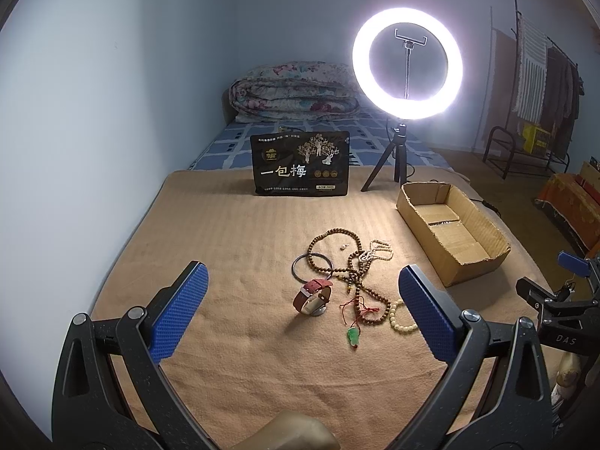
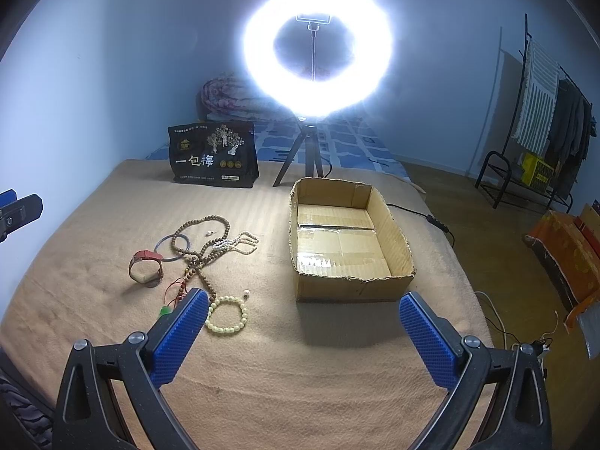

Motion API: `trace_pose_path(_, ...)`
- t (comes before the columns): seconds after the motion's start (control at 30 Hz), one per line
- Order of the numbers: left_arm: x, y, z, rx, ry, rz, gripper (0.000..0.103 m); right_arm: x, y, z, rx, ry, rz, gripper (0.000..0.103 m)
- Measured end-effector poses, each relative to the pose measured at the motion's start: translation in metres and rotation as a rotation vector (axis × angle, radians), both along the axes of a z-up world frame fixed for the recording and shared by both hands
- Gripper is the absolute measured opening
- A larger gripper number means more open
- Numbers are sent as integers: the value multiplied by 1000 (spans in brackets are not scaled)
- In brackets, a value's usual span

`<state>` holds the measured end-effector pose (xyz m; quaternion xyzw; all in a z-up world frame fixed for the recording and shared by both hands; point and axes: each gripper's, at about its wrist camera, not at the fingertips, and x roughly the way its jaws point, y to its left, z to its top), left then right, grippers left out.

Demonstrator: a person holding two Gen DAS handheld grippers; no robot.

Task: Organize jewelry

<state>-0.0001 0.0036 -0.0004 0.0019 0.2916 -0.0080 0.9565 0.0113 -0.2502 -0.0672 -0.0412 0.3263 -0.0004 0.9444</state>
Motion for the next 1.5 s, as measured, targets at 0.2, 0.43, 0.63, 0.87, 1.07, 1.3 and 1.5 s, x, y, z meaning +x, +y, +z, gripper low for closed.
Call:
trace_pose_path(0.2, 0, 0, 0, -2, 2, -1, 103, 0, 1, 0, 0, 2, 1, 103)
trace_pose_path(0.43, 0, -3, -24, 4, 12, 10, 103, 0, -1, -4, 1, 11, 3, 103)
trace_pose_path(0.63, 2, -1, -26, 2, 22, 11, 103, 5, -3, -7, 4, 25, 1, 103)
trace_pose_path(0.87, 15, -3, -28, -2, 55, -1, 103, 14, -6, -11, 18, 46, 9, 103)
trace_pose_path(1.07, 23, -1, -33, -4, 82, -2, 103, 26, -7, -24, 30, 95, 35, 99)
trace_pose_path(1.3, 38, 8, -52, -39, 139, -13, 103, 43, -3, -43, 53, 179, 80, 86)
trace_pose_path(1.5, 51, -3, -75, -56, 230, -76, 92, 58, 7, -66, 84, 283, 140, 73)
